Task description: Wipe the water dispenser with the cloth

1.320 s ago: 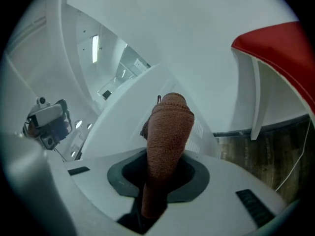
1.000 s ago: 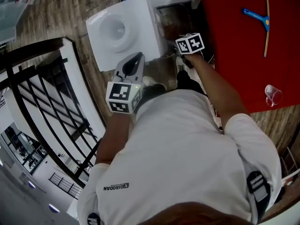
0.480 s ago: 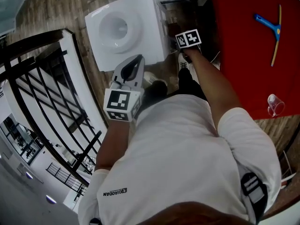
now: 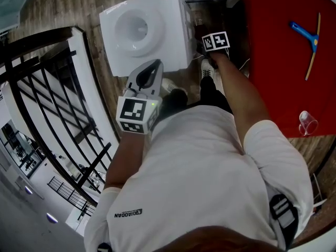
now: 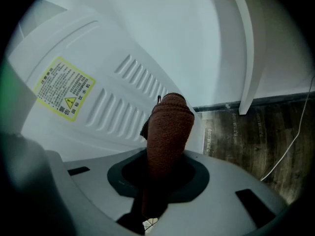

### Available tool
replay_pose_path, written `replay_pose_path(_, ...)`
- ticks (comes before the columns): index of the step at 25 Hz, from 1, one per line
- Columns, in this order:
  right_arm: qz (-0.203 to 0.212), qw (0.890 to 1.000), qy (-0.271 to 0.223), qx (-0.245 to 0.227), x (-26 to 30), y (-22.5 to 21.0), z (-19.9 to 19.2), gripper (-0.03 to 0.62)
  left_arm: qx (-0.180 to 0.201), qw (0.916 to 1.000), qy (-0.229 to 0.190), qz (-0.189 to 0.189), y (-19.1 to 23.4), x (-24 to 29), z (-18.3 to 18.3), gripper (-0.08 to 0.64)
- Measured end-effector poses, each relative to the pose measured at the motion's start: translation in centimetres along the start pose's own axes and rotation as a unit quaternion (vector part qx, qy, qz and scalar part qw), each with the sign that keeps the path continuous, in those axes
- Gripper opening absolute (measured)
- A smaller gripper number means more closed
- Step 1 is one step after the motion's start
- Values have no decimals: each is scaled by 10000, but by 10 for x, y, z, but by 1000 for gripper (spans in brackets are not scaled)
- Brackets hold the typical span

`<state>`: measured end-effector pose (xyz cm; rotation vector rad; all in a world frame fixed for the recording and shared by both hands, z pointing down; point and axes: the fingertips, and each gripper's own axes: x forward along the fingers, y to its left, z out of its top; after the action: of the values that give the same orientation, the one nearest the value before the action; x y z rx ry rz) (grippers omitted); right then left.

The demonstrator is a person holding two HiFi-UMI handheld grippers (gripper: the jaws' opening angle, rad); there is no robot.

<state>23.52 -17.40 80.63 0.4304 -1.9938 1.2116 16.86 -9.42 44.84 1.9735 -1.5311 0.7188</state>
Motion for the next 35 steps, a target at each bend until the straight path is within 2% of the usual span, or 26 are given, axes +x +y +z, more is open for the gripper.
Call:
replay_pose_path(4,70,9998,-208,5,-17,2,7,72,-33,10000,-36,-55,0,3,2,1)
replay_pose_path(7,278,9986,-442,-2,-46,15,15,72,-268,9996,-117,-30,6,0,7,0)
replay_pose_path(10,510,9959,-710,-213,-83,34,29,72,-339,9991,-251,36,13,-3,16,1)
replay_pose_path(15,951,9858,-1277,-535,-140,79,63,72,-260,9989,-371,109,18,-7,24,0)
replay_pose_path(22,1234,9720,-1781,-911,-201,137,116,72,-91,9990,-436,82,16,-2,36,0)
replay_pose_path(29,1580,9595,-2052,-1105,-212,171,165,72,-89,9986,-510,95,23,-1,45,1)
replay_pose_path(35,1577,9604,-2002,-1130,-197,167,182,72,-75,9983,-538,202,31,-3,49,0)
